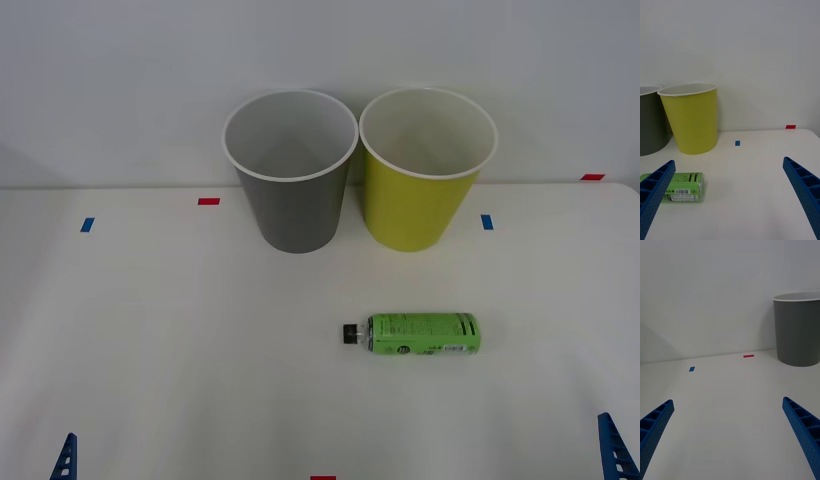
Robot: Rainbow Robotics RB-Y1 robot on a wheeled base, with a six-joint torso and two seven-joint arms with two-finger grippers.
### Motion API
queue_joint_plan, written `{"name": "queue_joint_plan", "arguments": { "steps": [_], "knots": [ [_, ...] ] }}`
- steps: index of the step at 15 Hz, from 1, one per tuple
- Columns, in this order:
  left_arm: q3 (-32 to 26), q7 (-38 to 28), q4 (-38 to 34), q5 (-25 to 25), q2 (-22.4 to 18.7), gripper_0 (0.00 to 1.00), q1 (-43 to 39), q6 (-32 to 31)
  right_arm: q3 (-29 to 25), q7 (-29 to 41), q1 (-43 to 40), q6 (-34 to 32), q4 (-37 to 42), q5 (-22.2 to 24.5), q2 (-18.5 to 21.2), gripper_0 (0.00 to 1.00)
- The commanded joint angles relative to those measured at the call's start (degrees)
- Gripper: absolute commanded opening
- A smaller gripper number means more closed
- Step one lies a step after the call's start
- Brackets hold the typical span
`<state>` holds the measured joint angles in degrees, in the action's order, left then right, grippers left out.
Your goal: Put cans in the gray bin and PET bottles in the light green bin.
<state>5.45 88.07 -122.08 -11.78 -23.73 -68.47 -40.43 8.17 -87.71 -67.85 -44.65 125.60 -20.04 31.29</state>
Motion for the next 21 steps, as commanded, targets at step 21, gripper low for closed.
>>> {"name": "queue_joint_plan", "arguments": {
  "steps": [21],
  "knots": [
    [0.0,0.0,0.0,0.0,0.0,1.0,0.0,0.0,1.58,0.35,3.78,16.61,4.92,-7.65,-5.62,1.0]
  ]
}}
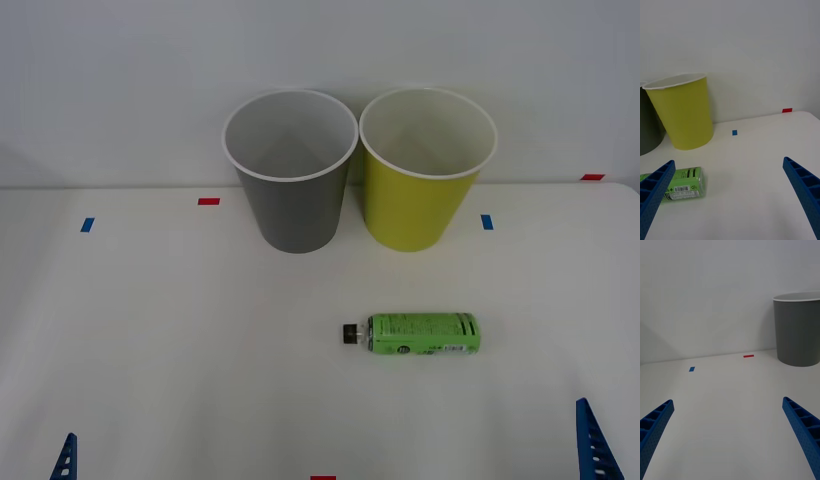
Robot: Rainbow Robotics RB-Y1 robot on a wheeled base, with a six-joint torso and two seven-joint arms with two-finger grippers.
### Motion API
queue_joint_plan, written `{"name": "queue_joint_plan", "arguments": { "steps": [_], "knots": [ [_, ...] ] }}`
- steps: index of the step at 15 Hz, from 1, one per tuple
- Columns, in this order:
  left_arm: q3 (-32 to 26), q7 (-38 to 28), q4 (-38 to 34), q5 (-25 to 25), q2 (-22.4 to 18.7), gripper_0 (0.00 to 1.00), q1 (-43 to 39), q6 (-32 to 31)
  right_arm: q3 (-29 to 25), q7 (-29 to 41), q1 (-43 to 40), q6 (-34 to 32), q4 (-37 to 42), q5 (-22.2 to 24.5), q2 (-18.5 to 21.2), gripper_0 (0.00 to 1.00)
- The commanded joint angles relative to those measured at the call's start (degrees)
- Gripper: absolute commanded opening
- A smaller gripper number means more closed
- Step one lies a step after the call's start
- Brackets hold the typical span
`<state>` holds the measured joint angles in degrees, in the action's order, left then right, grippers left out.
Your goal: Put cans in the gray bin and PET bottles in the light green bin.
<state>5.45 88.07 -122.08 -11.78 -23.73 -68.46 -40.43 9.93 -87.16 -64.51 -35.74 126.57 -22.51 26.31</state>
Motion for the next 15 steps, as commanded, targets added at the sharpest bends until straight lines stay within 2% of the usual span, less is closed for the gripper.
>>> {"name": "queue_joint_plan", "arguments": {
  "steps": [1,5,8,11,15],
  "knots": [
    [0.0,0.0,0.0,0.0,0.0,1.0,0.0,0.0,-0.18,-0.29,0.52,11.39,6.15,-7.54,-1.08,1.0],
    [0.0,0.0,0.0,0.0,0.0,1.0,0.0,0.0,-3.69,-0.73,3.6,25.63,10.63,-14.66,-5.3,1.0],
    [0.0,0.0,0.0,0.0,0.0,1.0,0.0,0.0,-6.77,-0.12,6.68,34.16,11.16,-15.54,-7.23,1.0],
    [0.0,0.0,0.0,0.0,0.0,1.0,0.0,0.0,-10.46,1.9,9.84,41.19,11.33,-16.25,-6.0,1.0],
    [0.0,0.0,0.0,0.0,0.0,1.0,0.0,0.0,-13.54,14.56,13.09,48.83,11.6,-17.04,-1.7,1.0]
  ]
}}
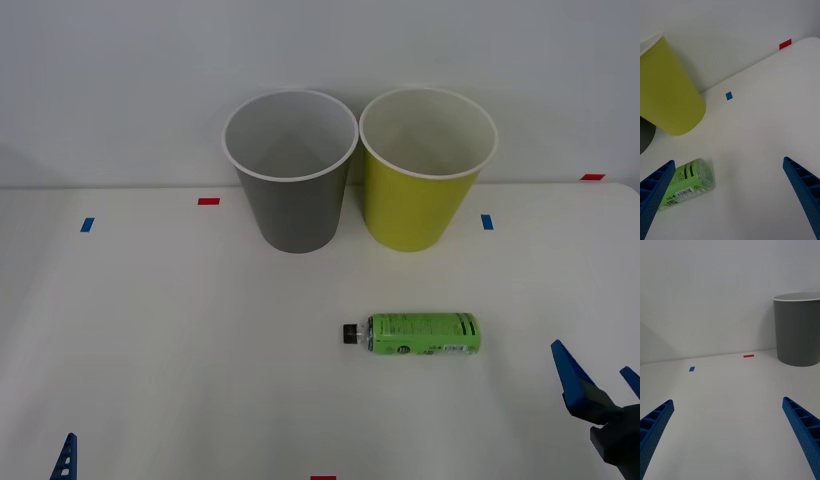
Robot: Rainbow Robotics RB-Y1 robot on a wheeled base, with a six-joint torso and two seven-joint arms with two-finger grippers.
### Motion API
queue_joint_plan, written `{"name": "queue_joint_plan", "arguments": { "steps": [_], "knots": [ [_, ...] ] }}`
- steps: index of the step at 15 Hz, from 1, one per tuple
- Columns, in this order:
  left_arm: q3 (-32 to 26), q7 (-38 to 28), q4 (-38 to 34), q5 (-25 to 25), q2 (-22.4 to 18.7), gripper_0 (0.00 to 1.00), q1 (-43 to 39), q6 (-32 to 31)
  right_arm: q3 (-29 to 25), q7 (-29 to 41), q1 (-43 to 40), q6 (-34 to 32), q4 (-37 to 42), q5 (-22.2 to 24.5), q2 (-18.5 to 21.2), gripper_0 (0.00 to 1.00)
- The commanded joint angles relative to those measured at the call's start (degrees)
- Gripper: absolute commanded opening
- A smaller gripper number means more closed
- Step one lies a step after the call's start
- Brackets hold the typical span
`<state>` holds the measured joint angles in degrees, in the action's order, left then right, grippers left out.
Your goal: Put cans in the gray bin and PET bottles in the light green bin.
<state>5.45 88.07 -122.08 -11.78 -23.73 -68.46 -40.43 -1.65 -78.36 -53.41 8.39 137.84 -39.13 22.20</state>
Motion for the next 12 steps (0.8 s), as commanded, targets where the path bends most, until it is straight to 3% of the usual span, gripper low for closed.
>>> {"name": "queue_joint_plan", "arguments": {
  "steps": [1,9,12],
  "knots": [
    [0.0,0.0,0.0,0.0,0.0,1.0,0.0,0.0,-3.1,9.8,3.05,8.66,1.29,-0.16,3.2,1.0],
    [0.0,0.0,0.0,0.0,0.0,1.0,0.0,0.0,-3.89,38.02,13.34,27.29,3.49,5.11,7.51,1.0],
    [0.0,0.0,0.0,0.0,0.0,1.0,0.0,0.0,-1.96,56.3,17.82,38.81,7.54,14.69,10.85,1.0]
  ]
}}
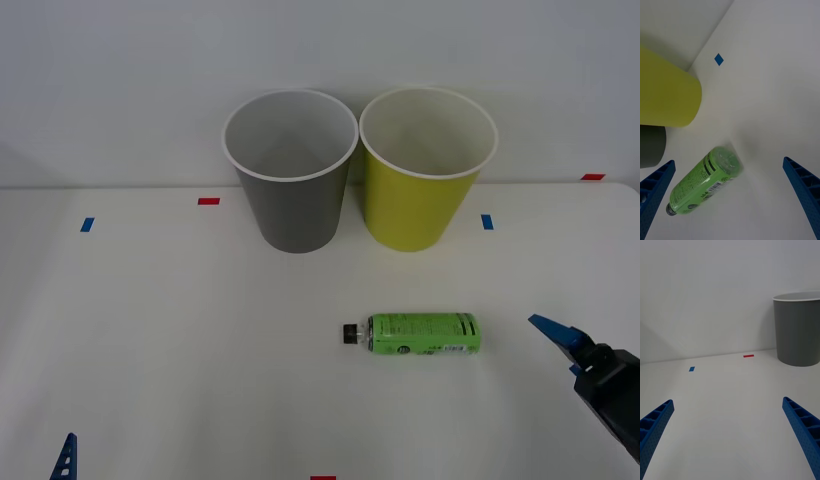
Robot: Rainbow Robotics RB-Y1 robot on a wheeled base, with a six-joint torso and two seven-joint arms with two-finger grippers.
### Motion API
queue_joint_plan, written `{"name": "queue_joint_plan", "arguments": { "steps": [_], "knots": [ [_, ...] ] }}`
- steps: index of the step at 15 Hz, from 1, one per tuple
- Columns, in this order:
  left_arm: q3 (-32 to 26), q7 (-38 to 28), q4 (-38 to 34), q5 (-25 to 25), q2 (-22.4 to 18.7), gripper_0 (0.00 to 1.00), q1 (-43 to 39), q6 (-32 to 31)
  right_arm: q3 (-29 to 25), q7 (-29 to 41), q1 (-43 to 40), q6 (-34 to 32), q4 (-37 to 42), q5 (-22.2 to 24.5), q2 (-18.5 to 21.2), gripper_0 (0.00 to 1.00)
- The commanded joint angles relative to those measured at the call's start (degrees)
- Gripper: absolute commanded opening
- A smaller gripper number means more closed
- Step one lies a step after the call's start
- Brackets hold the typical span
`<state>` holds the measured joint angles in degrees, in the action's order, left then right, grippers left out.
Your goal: Put cans in the gray bin and PET bottles in the light green bin.
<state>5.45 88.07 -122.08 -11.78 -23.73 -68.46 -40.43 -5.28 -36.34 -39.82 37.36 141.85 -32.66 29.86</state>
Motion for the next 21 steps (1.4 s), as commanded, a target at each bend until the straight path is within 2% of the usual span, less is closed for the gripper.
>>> {"name": "queue_joint_plan", "arguments": {
  "steps": [1,3,5,8,13,17,21],
  "knots": [
    [0.0,0.0,0.0,0.0,0.0,1.0,0.0,0.0,4.49,23.25,6.07,13.97,4.75,13.93,4.86,1.0],
    [0.0,0.0,0.0,0.0,0.0,1.0,0.0,0.0,7.65,34.32,8.88,17.58,4.75,17.19,6.7,1.0],
    [0.0,0.0,0.0,0.0,0.0,1.0,0.0,0.0,8.97,42.23,11.69,22.58,4.75,17.01,7.5,1.0],
    [0.0,0.0,0.0,0.0,0.0,1.0,0.0,0.0,11.26,53.57,16.35,26.36,4.58,14.46,9.43,1.0],
    [0.0,0.0,0.0,0.0,0.0,1.0,0.0,0.0,18.64,69.04,24.79,26.8,-0.69,13.32,15.23,1.0],
    [0.0,0.0,0.0,0.0,0.0,1.0,0.0,0.0,19.96,77.83,26.55,26.89,-0.43,9.72,19.18,1.0],
    [0.0,0.0,0.0,0.0,0.0,1.0,0.0,0.0,26.64,83.1,34.28,30.67,-3.24,7.61,20.5,1.0]
  ]
}}
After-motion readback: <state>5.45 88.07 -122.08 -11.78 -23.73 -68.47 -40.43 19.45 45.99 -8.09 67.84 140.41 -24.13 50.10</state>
